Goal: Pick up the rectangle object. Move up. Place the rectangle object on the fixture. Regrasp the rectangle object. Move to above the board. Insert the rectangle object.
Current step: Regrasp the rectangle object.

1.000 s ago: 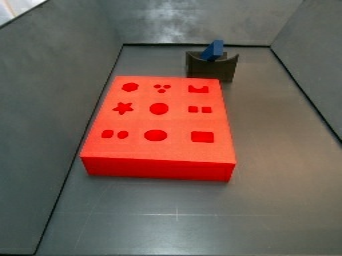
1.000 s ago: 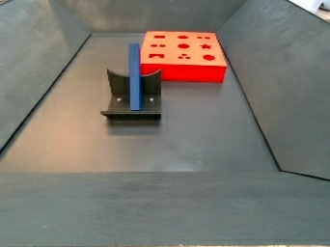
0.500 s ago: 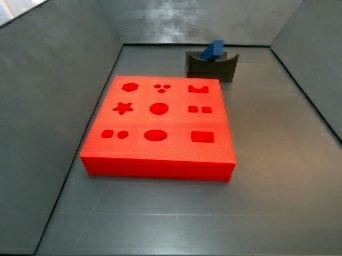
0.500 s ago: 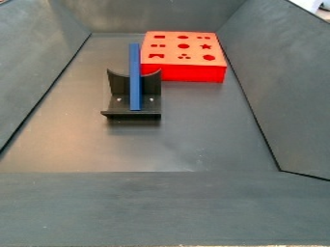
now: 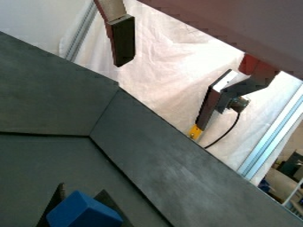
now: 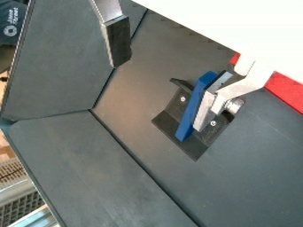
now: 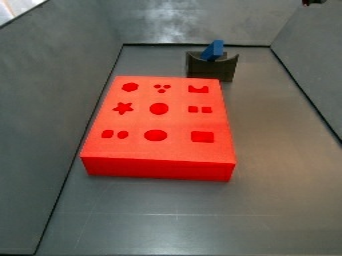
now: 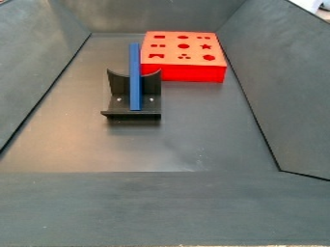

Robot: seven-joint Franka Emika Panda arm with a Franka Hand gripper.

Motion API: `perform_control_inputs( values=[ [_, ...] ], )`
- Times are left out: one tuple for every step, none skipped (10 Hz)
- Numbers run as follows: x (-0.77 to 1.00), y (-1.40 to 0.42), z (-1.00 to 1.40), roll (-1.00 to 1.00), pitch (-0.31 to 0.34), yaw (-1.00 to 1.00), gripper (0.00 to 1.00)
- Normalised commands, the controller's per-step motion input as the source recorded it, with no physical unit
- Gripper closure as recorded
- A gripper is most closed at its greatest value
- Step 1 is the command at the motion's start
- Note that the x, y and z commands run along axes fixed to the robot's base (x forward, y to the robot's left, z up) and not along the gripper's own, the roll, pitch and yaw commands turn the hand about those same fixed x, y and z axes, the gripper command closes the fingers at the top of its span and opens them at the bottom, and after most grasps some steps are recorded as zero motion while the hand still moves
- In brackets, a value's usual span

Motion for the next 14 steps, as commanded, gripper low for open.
perform_control_inputs(
  values=[
    [0.03,0.04,-1.0,0.22,0.017,0.21,0.0],
    [0.03,0.04,-1.0,0.22,0.013,0.19,0.0],
    [0.04,0.04,-1.0,0.2,-0.032,0.16,0.0],
    [0.05,0.03,-1.0,0.16,-0.066,0.13,0.0],
    [0.06,0.03,-1.0,0.11,-0.097,0.1,0.0],
    [0.07,0.03,-1.0,0.1,-0.105,0.08,0.0],
    [0.07,0.03,-1.0,0.08,-0.11,0.04,0.0],
    [0.08,0.03,-1.0,0.07,-0.106,0.01,0.0],
    [0.09,0.02,-1.0,0.07,-0.097,-0.01,0.0],
    [0.1,0.02,-1.0,0.07,-0.082,-0.03,0.0],
    [0.1,0.02,-1.0,0.07,-0.059,-0.04,0.0],
    [0.1,0.01,-0.84,0.07,-0.029,-0.04,0.0],
    [0.09,0.0,-0.68,0.07,-0.011,-0.04,0.0],
    [0.09,0.0,-0.48,0.08,0.015,-0.02,0.0]
  ],
)
